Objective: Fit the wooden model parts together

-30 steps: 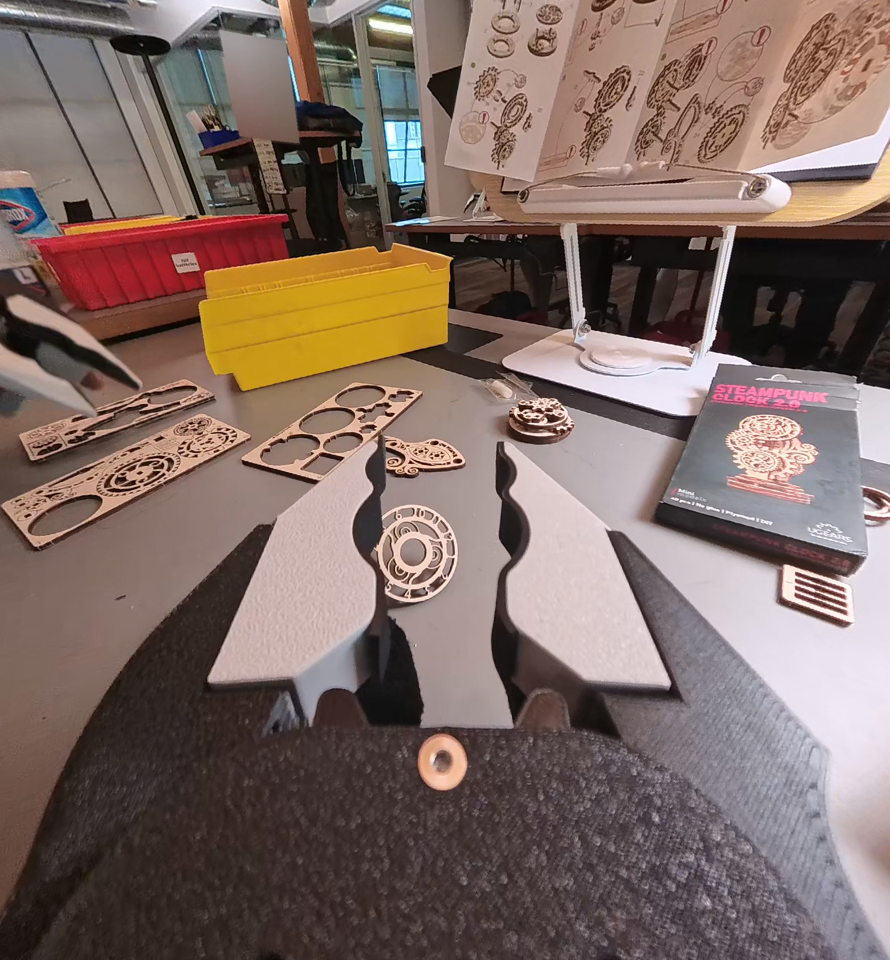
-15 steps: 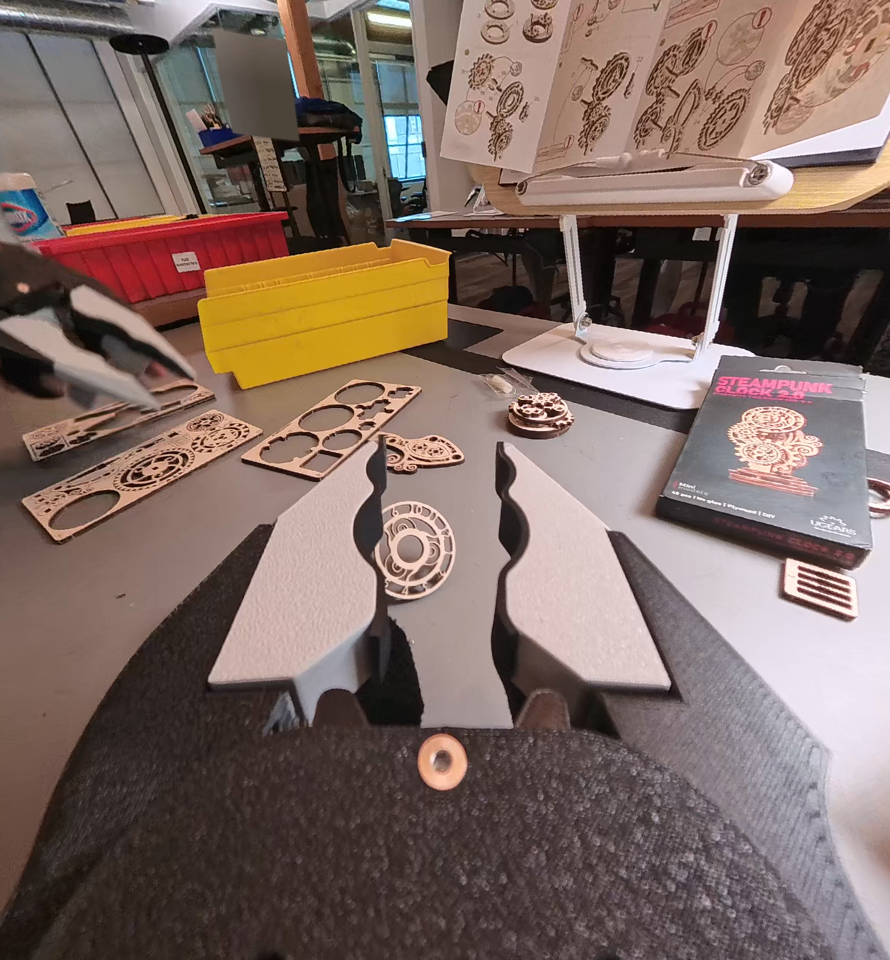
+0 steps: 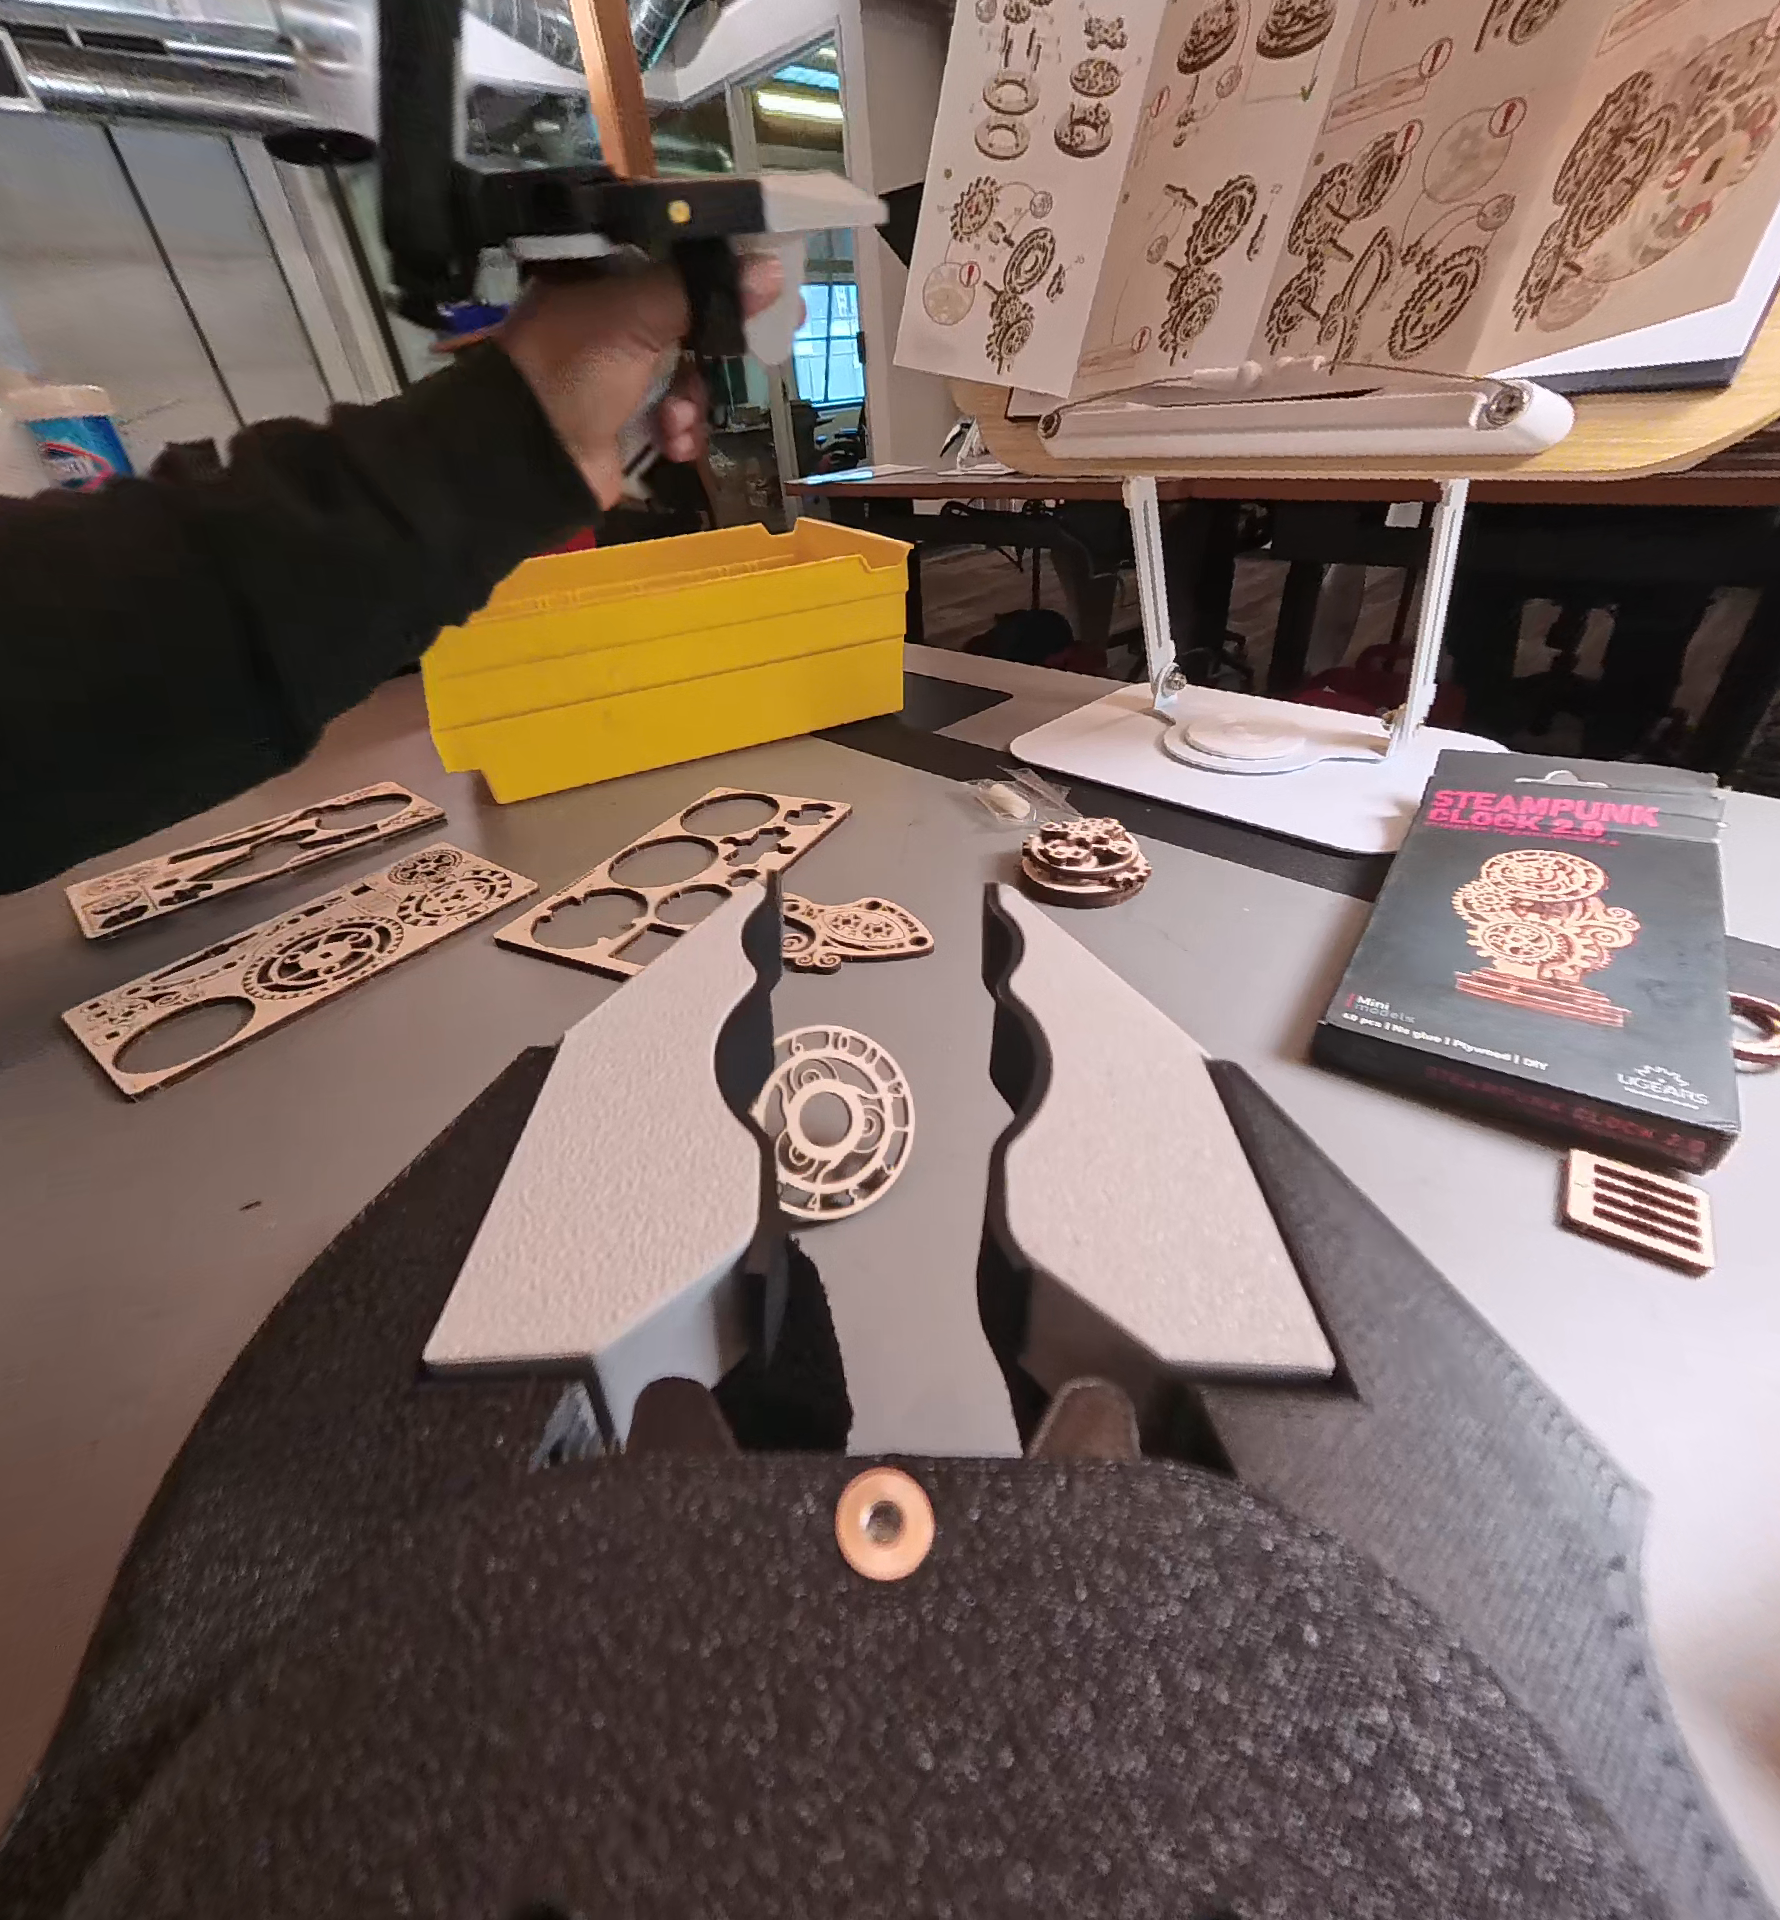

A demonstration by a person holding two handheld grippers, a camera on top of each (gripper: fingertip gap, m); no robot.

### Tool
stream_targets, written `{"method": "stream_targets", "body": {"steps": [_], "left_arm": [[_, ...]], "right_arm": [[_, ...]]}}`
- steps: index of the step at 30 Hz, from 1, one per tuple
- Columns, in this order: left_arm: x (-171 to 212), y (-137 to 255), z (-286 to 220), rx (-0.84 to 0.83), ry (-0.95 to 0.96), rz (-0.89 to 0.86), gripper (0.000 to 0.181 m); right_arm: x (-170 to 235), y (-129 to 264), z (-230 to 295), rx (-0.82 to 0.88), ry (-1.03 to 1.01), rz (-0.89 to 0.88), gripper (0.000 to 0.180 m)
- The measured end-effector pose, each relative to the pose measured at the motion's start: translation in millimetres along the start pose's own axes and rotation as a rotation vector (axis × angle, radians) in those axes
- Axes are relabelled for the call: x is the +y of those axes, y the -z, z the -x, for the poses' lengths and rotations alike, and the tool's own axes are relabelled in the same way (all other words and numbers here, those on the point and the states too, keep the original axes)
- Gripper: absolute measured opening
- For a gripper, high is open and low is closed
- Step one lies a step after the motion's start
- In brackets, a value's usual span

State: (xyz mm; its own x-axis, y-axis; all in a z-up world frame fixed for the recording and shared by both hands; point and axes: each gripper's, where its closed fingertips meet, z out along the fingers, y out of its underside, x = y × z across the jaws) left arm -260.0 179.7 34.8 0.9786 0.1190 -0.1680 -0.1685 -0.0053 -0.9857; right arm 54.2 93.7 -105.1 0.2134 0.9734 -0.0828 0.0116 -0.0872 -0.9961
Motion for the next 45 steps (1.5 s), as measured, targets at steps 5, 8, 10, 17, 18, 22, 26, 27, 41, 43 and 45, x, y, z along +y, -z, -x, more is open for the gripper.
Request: {"method": "stream_targets", "body": {"steps": [5,8,10,17,18,22,26,27,41,43,45], "left_arm": [[5.5,-32.7,21.5,-0.076,0.001,0.036,0.000],[9.2,-41.1,29.1,-0.090,0.006,0.055,0.000],[9.9,-43.8,31.5,-0.091,0.003,0.057,0.000],[15.4,-51.7,34.0,-0.087,-0.018,0.087,0.000],[16.4,-53.0,34.6,-0.087,-0.020,0.095,0.000],[15.3,-54.8,35.9,-0.098,-0.053,0.109,0.000],[16.0,-56.1,33.5,-0.103,-0.108,0.120,0.000],[16.2,-56.4,33.3,-0.106,-0.128,0.123,0.000],[16.4,-54.4,41.4,-0.109,-0.134,0.139,0.000],[16.7,-55.1,41.0,-0.106,-0.143,0.143,0.000],[17.0,-55.8,40.8,-0.104,-0.144,0.143,0.000]], "right_arm": [[2.3,-1.6,6.5,-0.021,0.005,0.008,0.036],[2.4,-1.6,5.1,-0.021,-0.006,0.007,0.036],[3.0,-1.7,3.8,-0.020,-0.013,0.008,0.036],[5.7,-3.7,3.8,-0.024,-0.014,0.020,0.036],[5.9,-3.7,3.8,-0.023,-0.011,0.021,0.036],[5.4,-3.1,3.7,-0.024,-0.012,0.019,0.035],[7.1,-3.6,3.9,-0.027,-0.015,0.026,0.036],[7.7,-3.8,4.0,-0.028,-0.016,0.029,0.036],[12.1,-4.8,4.6,-0.039,-0.029,0.047,0.036],[12.8,-5.0,4.4,-0.041,-0.034,0.050,0.036],[13.3,-5.3,4.8,-0.043,-0.037,0.052,0.036]]}}
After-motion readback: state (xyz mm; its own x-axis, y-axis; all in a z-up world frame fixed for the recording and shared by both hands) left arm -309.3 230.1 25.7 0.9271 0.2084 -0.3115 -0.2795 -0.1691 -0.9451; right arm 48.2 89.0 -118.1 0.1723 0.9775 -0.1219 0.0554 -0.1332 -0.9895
